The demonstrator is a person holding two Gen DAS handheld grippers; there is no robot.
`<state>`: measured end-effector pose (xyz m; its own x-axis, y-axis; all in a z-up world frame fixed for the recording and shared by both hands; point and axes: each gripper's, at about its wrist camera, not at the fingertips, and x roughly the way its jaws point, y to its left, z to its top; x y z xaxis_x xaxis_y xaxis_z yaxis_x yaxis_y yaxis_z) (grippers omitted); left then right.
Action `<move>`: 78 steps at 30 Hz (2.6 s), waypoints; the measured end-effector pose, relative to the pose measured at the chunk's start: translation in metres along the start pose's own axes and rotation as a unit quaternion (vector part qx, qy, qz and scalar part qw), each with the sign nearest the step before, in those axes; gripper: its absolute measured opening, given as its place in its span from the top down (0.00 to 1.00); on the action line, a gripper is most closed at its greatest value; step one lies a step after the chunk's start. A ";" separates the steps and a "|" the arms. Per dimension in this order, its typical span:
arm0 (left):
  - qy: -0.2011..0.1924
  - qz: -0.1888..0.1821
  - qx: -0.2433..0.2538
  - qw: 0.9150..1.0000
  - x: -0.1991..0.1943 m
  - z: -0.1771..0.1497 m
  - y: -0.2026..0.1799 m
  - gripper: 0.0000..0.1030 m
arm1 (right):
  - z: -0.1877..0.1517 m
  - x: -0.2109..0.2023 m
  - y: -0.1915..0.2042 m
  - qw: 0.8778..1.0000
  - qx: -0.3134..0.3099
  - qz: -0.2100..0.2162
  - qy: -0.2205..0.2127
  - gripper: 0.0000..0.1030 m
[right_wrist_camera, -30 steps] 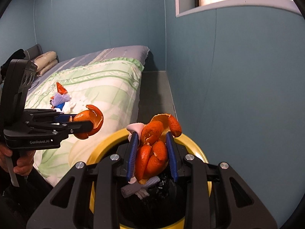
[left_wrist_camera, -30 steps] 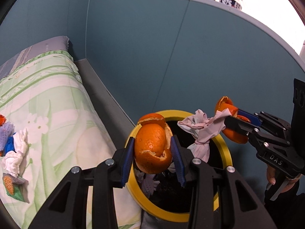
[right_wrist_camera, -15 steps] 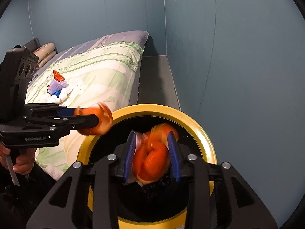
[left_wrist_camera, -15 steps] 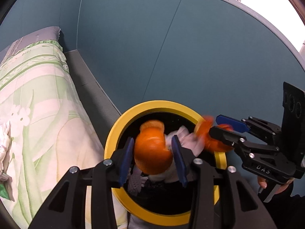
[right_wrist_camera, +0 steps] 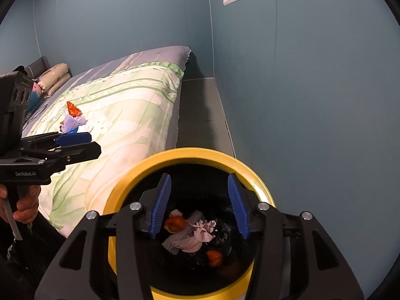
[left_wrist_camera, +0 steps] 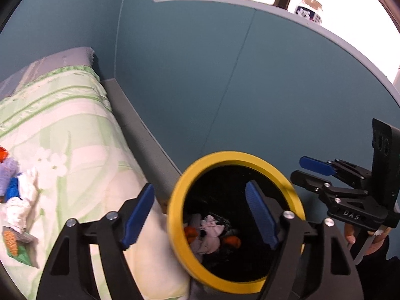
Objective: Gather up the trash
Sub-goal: 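Move both tools back over the trash pile on the bed, then grasp the orange snack wrapper with the left tool while the right tool grasps the green noodle packet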
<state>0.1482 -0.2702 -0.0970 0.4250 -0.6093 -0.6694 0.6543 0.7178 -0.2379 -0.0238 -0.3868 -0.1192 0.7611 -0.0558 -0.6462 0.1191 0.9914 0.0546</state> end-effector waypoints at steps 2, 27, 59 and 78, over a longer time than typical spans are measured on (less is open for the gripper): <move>-0.008 0.007 -0.008 1.000 -0.009 0.001 0.010 0.26 | 0.004 0.000 0.006 1.000 -0.005 0.006 -0.003 0.56; -0.092 0.125 -0.121 0.981 -0.125 0.015 0.172 0.18 | 0.063 0.025 0.127 0.989 -0.071 0.119 -0.042 0.36; -0.082 0.223 -0.242 0.941 -0.136 -0.004 0.369 0.17 | 0.058 0.127 0.325 0.946 -0.178 0.265 0.051 0.32; -0.047 0.226 -0.274 0.933 -0.087 0.002 0.417 0.17 | 0.023 0.168 0.375 0.934 -0.213 0.264 0.115 0.32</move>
<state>0.3853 0.0814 -0.1370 0.6506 -0.2105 -0.7296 -0.0131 0.9576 -0.2879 0.1636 -0.0267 -0.1894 0.4786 0.4323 -0.7642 -0.5356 0.8334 0.1360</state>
